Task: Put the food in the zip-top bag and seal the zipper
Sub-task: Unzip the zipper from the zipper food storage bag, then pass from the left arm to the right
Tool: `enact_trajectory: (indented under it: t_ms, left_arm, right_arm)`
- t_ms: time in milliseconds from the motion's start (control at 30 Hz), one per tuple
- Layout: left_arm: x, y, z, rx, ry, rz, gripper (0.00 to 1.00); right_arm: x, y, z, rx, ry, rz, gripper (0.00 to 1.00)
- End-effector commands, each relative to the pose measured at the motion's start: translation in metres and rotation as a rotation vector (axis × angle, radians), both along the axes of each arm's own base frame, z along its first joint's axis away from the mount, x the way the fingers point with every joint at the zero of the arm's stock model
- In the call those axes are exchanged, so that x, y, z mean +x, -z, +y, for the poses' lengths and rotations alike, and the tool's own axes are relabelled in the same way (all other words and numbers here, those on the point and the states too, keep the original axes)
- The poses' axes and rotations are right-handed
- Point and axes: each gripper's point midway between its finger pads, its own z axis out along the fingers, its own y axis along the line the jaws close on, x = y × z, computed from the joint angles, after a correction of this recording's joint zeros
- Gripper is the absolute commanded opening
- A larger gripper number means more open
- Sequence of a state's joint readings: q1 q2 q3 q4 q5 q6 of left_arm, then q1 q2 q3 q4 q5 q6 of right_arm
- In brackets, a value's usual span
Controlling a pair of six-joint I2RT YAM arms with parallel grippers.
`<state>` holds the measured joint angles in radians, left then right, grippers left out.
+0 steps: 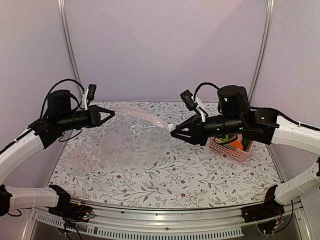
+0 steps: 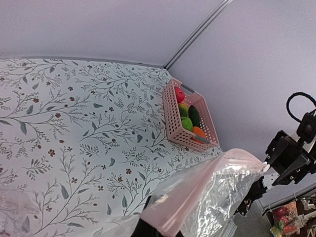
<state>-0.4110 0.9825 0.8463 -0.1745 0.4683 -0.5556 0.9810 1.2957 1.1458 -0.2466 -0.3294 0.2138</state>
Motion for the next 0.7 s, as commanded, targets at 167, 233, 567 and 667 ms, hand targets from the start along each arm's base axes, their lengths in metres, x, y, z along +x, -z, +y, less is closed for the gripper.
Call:
enact_trajectory:
  t_ms: [167, 233, 567, 667]
  left_arm:
    - [-0.036, -0.002, -0.043, -0.027, 0.276, -0.035, 0.00]
    - [-0.045, -0.003, -0.053, -0.024, 0.328, -0.044, 0.00]
    - [-0.063, -0.016, -0.077, -0.027, 0.427, -0.083, 0.00]
    - [-0.066, -0.018, -0.080, -0.030, 0.441, -0.085, 0.00]
  right_arm:
    - [-0.010, -0.018, -0.012, 0.009, -0.014, -0.025, 0.51]
    - [-0.010, -0.020, -0.014, -0.005, -0.011, -0.035, 0.55]
    - [0.004, -0.022, -0.009, -0.078, 0.014, -0.067, 0.65]
    - [0.004, -0.018, -0.004, -0.093, 0.002, -0.052, 0.62]
